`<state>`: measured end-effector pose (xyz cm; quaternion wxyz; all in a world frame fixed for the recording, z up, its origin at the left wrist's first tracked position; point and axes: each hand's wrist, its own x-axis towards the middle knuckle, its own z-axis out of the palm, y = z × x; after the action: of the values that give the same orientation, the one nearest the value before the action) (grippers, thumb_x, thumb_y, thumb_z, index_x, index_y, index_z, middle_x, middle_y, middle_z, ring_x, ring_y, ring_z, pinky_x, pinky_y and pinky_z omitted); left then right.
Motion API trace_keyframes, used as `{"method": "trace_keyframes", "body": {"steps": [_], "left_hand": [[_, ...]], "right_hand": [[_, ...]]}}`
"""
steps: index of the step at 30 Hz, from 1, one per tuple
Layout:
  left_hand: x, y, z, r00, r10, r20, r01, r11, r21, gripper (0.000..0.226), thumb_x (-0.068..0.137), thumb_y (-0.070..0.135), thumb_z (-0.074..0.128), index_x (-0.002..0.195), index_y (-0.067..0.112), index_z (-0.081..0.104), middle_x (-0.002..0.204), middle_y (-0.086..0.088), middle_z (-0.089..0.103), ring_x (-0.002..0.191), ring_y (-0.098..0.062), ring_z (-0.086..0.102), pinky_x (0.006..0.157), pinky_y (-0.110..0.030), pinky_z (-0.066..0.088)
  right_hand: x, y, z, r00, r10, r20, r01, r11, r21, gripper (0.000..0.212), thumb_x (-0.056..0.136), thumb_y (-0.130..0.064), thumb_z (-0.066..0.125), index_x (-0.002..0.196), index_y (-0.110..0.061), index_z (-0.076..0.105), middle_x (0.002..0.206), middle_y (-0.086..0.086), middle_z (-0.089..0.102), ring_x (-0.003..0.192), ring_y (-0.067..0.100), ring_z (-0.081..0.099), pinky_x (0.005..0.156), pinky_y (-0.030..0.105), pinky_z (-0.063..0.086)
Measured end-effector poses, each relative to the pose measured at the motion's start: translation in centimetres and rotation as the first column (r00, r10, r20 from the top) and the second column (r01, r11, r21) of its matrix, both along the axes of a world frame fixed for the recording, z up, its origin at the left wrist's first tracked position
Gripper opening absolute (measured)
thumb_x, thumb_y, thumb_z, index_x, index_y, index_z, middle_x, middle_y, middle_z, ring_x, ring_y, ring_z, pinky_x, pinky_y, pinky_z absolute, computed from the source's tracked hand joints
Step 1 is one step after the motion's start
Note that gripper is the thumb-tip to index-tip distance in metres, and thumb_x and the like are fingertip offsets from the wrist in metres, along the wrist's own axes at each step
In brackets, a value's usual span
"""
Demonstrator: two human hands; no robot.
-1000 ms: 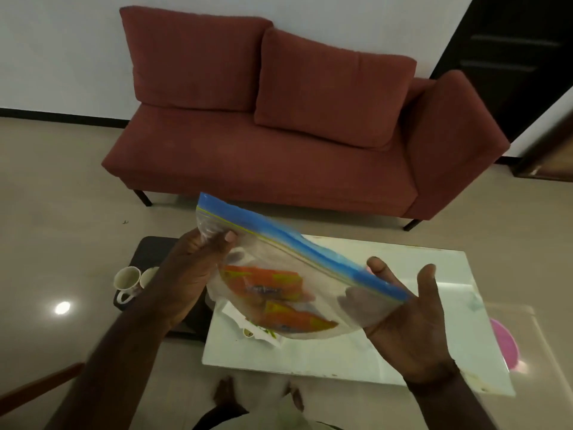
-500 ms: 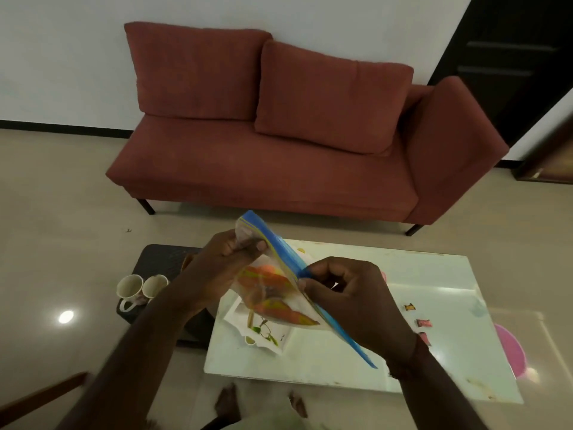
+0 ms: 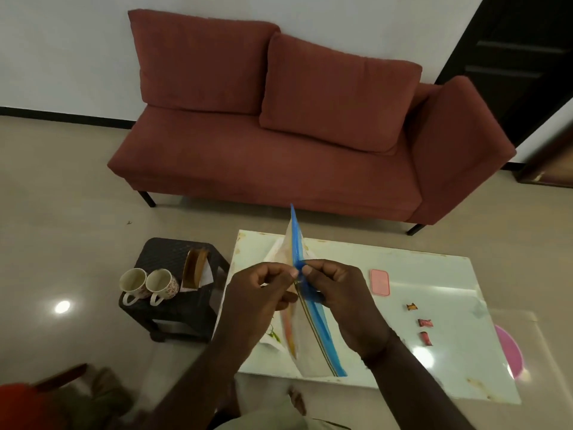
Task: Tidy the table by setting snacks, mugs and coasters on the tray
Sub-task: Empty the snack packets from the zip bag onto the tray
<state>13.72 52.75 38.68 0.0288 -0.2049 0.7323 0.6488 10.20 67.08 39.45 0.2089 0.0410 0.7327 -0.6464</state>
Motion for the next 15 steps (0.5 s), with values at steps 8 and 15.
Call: {"method": "trace_keyframes", "body": {"steps": [8,15], "left_hand": [[-0.4,-0.7,-0.2,0.998,-0.016,0.055,0.024,0.990,-0.142,0.031,0.070,0.052,0.067,0.087,0.026,0.068,0.082,0.005,0.073,0.072,-0.013,0.073,0.070,-0.027,0.060],[-0.4,-1.8,-1.0,0.997,-0.010,0.078,0.022,0.988,-0.155,0.003,0.086,0.027,0.067,0.083,0.026,0.068,0.080,0.005,0.073,0.070,-0.012,0.073,0.068,-0.033,0.062]], "right_hand": [[-0.1,-0.4,-0.1,0.993,0.095,0.068,-0.095,0.995,-0.010,0.020,0.097,-0.012,0.057,0.102,-0.011,0.076,0.096,0.006,0.076,0.091,0.021,0.074,0.081,0.028,0.061],[0.4,-1.3,-0.7,0.983,0.094,-0.159,-0.038,0.944,0.329,0.014,0.087,-0.019,0.072,0.099,-0.021,0.078,0.085,-0.008,0.077,0.077,0.009,0.073,0.075,0.026,0.061]]}}
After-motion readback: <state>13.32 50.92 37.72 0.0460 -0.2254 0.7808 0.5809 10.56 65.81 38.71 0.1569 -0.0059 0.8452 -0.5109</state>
